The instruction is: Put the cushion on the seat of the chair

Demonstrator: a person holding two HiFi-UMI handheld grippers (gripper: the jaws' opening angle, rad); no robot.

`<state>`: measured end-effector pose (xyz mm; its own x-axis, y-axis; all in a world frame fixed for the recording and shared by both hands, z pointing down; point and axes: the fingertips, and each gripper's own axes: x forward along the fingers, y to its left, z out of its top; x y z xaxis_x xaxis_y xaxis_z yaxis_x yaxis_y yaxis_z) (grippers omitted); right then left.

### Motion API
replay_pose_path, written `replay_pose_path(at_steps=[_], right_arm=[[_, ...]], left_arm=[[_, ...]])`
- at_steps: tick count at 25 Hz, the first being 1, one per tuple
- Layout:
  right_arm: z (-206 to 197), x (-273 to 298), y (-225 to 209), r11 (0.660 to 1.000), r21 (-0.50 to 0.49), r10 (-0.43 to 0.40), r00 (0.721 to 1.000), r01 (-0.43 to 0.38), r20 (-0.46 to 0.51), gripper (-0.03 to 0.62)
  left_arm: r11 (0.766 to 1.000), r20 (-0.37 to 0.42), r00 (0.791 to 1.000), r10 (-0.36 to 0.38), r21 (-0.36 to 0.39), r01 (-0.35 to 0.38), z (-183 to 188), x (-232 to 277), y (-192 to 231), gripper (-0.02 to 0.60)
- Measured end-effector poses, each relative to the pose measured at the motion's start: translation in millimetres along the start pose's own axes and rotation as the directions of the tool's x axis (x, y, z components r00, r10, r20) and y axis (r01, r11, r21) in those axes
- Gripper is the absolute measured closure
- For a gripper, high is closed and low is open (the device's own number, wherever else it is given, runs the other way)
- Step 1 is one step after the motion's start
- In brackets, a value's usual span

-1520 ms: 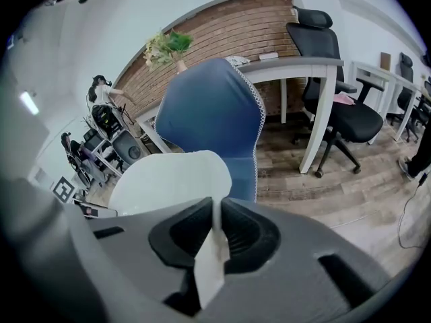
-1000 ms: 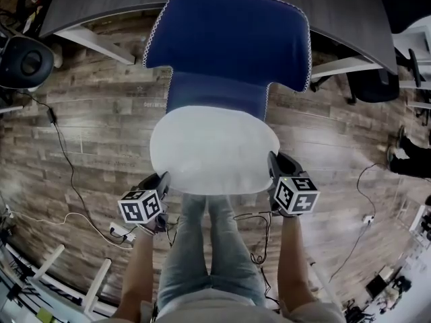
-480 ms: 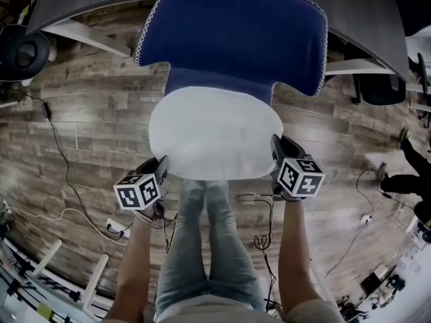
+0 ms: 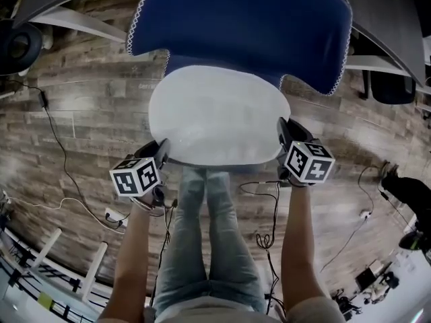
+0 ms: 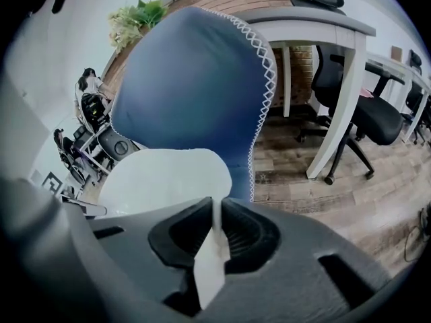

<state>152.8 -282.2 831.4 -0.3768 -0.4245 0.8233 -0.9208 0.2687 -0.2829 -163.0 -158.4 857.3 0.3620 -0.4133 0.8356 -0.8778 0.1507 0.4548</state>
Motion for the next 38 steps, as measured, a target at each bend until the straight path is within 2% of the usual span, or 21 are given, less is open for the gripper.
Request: replay_pose_path(at_steps=[9,12,19,38], right_arm=[[-9.8,25.0,-11.4,0.999,0.031,0.01,1.0,-0.009,-0.026,0.546],[-10.6,30.9,-13.1,0.999,0.034,0.009,0.999,-0.008,-0.032,0.546],[-11.7,43.9,-20.5,1.0,0.026,0.016,0.999,-0.015,-0.044,0.545],[-18.9,71.6,-27.9,1.0,0.014,0.005,0.997,-0.004,-0.08,0.54]], left_arm=[[1.0,-0.024,0.999,0.023,-0.003,-0.023,3.0,19.8,8.0,0.534],[1.0,-0.045,0.999,0.001,-0.023,-0.002,-4.5,27.6,7.4,0.534],[1.0,-0.06,0.998,0.011,-0.029,-0.013,-5.0,38.6,9.2,0.534],[0.992,-0.127,0.986,0.106,-0.052,-0.114,-10.4,62.9,29.2,0.523]])
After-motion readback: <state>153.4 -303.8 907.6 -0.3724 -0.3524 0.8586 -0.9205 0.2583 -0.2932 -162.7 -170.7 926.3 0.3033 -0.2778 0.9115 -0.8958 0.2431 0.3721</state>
